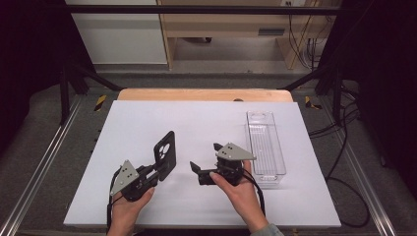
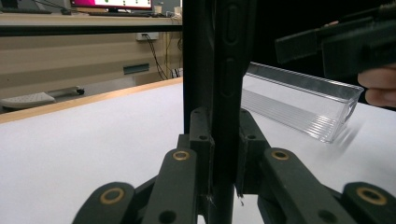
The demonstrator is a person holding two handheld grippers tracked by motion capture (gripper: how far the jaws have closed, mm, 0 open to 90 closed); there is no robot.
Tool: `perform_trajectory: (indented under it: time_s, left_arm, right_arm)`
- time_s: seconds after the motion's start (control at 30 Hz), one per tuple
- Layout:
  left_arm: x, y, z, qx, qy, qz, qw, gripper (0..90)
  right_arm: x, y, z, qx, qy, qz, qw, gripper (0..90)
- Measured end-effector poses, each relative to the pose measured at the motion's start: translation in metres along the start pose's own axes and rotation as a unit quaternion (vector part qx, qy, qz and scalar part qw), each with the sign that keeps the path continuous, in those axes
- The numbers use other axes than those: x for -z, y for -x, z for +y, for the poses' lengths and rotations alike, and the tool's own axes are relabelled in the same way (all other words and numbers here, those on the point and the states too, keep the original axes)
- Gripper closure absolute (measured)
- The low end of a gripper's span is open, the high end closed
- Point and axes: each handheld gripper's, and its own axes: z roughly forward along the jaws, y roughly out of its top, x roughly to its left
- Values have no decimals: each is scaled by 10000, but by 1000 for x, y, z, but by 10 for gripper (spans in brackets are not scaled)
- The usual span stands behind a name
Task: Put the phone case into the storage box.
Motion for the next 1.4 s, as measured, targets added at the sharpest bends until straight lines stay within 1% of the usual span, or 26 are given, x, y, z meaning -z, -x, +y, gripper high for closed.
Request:
perform_trajectory:
  time_s: [0.07,0.2,0.27,0.33,0.4,0.5,0.67,0.8,0.9,1.1,1.2,1.33,1.4]
  left_arm:
    - [0,-1,0,74,28,-14,10000,805]
    - [1,-2,-1,223,53,-31,9997,805]
    - [1,-3,-1,250,45,-50,9997,805]
    - [1,-2,-1,287,40,-69,9996,805]
    - [0,-1,0,295,40,-78,9995,805]
    - [0,0,1,333,44,-117,9994,805]
    - [-2,4,2,306,66,-206,9993,805]
    - [-2,6,3,290,54,-235,9993,805]
    - [-3,7,3,286,41,-244,9993,805]
    - [-5,13,3,233,19,-337,9992,805]
    - [-6,17,4,203,4,-401,9990,805]
    - [-8,23,4,169,-2,-507,9986,805]
    - [-9,26,4,155,-10,-558,9983,805]
  right_arm:
    - [-3,-2,8,-61,67,30,10000,39]
    - [-11,-8,22,-55,135,105,9998,39]
    - [-14,-11,26,-44,218,173,9996,37]
    - [-17,-14,27,-102,246,221,9994,37]
    - [-18,-16,26,-59,217,258,9994,37]
    - [-17,-19,23,-80,253,286,9992,33]
    - [-18,-23,21,-119,304,345,9989,33]
    - [-23,-30,18,-72,251,466,9986,33]
    - [-24,-35,18,-100,297,536,9981,33]
    - [-24,-39,18,-151,408,582,9974,30]
    - [-24,-42,18,-138,455,591,9971,28]
    - [-24,-44,18,-132,491,554,9972,27]
    - [-24,-44,18,-167,515,544,9971,27]
